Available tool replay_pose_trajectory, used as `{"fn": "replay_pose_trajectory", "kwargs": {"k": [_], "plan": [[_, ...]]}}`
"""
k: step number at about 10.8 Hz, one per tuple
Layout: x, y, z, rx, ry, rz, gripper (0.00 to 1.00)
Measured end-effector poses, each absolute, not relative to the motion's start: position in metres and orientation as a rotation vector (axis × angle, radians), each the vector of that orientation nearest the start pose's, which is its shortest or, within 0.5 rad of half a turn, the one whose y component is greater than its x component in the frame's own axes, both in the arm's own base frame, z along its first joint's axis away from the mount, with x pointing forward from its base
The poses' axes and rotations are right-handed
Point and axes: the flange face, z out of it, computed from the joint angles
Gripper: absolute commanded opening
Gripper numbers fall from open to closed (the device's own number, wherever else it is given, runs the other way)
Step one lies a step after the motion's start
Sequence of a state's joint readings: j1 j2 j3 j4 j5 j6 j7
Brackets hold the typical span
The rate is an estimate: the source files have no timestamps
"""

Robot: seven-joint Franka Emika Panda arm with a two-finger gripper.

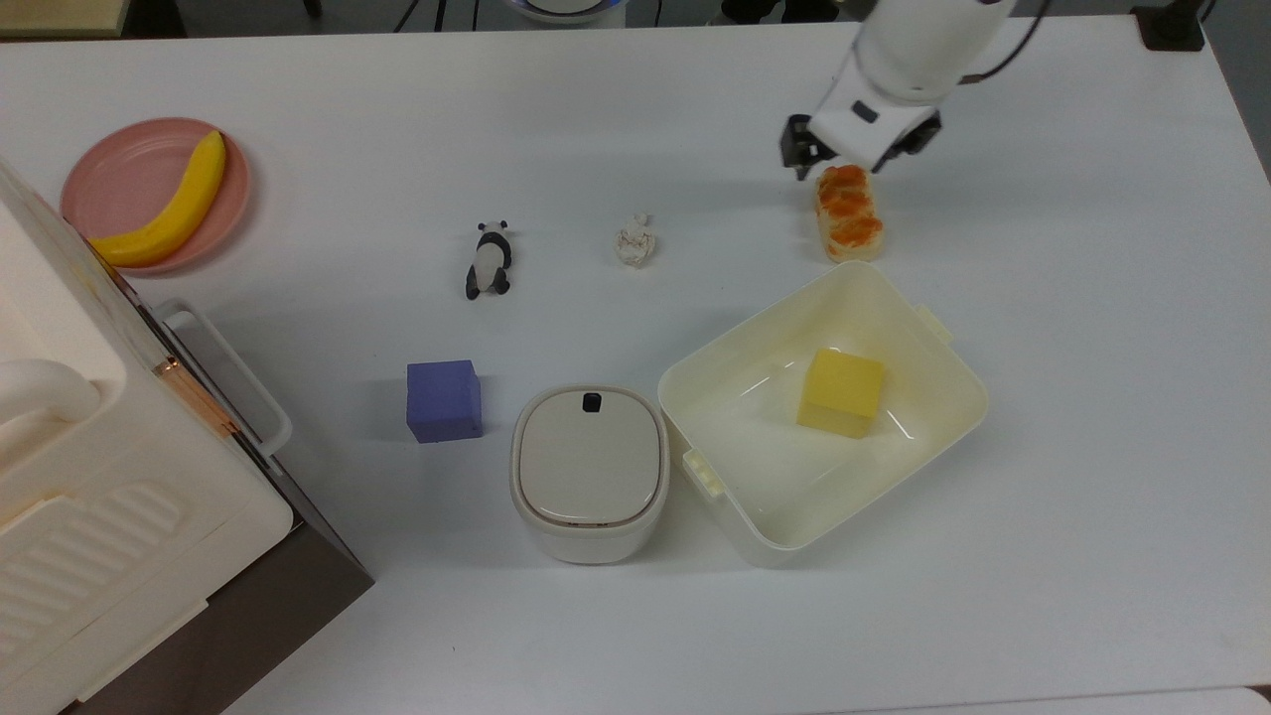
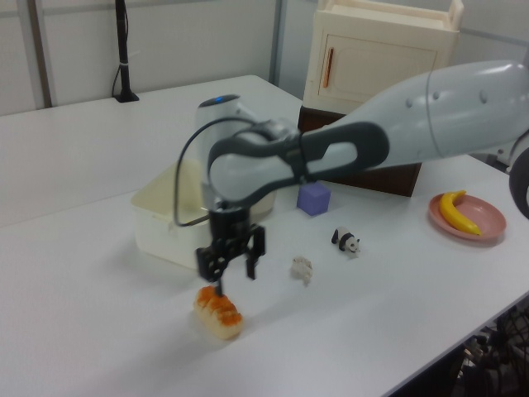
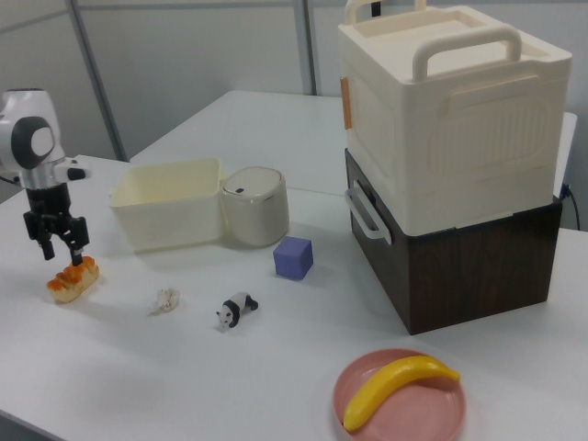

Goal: Put the bread in the basket
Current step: 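Move the gripper down to the orange-topped bread and grasp it, then carry the bread over the cream basket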

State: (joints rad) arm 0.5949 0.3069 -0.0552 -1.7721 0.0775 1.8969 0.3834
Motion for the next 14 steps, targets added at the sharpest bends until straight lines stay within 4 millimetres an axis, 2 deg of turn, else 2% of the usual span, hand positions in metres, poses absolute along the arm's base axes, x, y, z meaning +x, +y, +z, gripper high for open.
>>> {"fn": "replay_pose_trajectory", "kwargs": {"k": [1, 2, 4, 5, 6, 7, 8, 11, 12, 13, 14], "plan": [[0.521, 0.341, 0.369, -3.156, -0.156, 0.253, 0.81], [0.518, 0.350, 0.365, -3.158, -0.134, 0.243, 0.81], [0.518, 0.355, 0.350, -3.165, -0.128, 0.251, 0.80], [0.521, 0.355, 0.338, -3.170, -0.127, 0.250, 0.73], [0.524, 0.354, 0.327, -3.184, -0.129, 0.248, 0.53], [0.526, 0.351, 0.321, -3.200, -0.136, 0.245, 0.12], [0.527, 0.350, 0.318, -3.216, -0.150, 0.241, 0.00], [0.529, 0.351, 0.320, -3.221, -0.156, 0.226, 0.00], [0.533, 0.349, 0.330, -3.214, -0.148, 0.198, 0.00], [0.543, 0.344, 0.354, -3.198, -0.123, 0.140, 0.00], [0.556, 0.329, 0.389, -3.181, -0.075, 0.091, 0.00]]}}
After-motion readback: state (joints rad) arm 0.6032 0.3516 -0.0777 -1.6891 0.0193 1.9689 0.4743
